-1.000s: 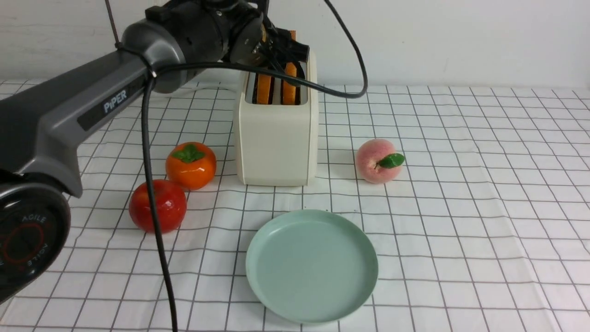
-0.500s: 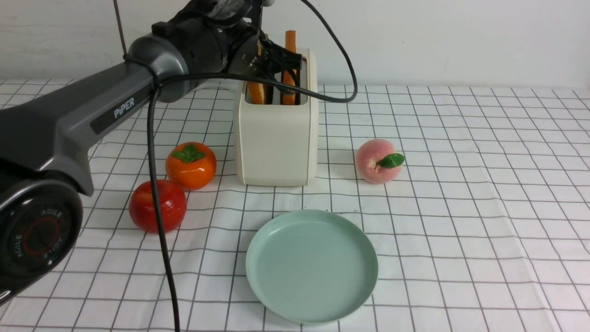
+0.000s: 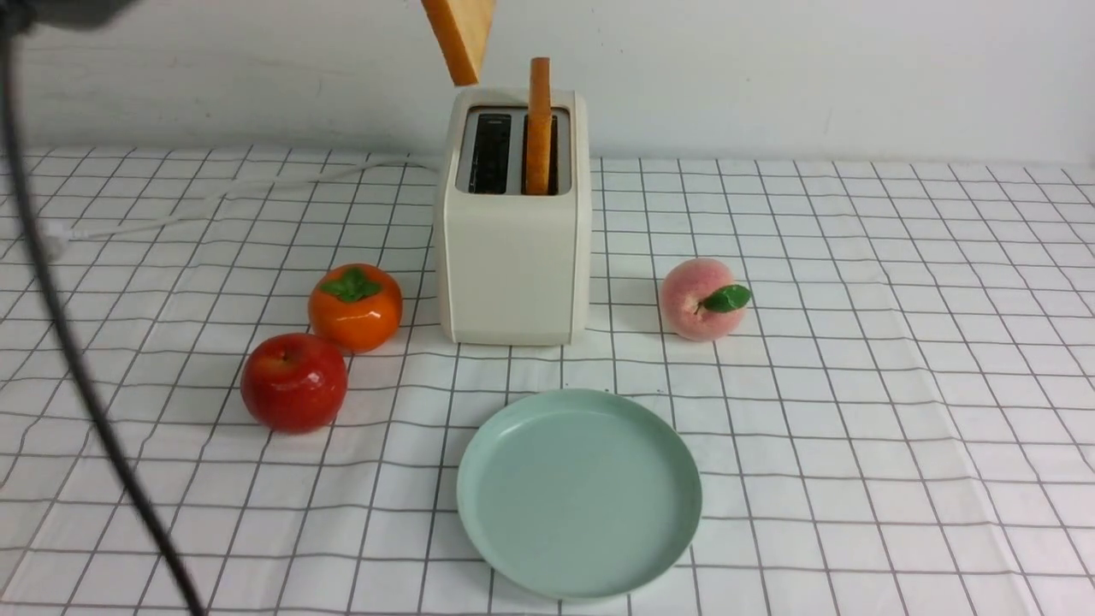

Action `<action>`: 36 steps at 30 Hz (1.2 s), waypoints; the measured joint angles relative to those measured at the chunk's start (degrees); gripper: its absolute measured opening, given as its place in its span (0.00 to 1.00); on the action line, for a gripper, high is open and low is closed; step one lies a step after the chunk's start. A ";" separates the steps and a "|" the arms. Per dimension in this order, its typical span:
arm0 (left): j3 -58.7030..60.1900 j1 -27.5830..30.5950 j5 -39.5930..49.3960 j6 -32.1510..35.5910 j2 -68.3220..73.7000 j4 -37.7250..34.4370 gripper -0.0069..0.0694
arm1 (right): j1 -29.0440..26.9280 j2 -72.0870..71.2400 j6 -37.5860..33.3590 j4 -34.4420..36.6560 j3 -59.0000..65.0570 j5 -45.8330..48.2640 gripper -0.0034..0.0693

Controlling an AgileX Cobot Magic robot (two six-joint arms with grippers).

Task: Take toasted bread from bread machine on white checkered table place on plate.
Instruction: 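Place the slice of bread on the plate with the left gripper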

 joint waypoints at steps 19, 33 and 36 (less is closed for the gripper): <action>48.11 -5.41 1.20 49.79 -7.79 -60.87 0.24 | 0.00 0.00 0.00 0.18 0.00 -0.05 0.38; 49.81 -5.41 -13.56 66.76 0.01 -69.64 0.24 | 0.00 0.00 0.00 0.18 0.00 -0.05 0.38; 49.81 -5.41 -15.15 68.30 1.54 -69.80 0.24 | 0.00 0.00 0.00 0.18 0.00 -0.05 0.38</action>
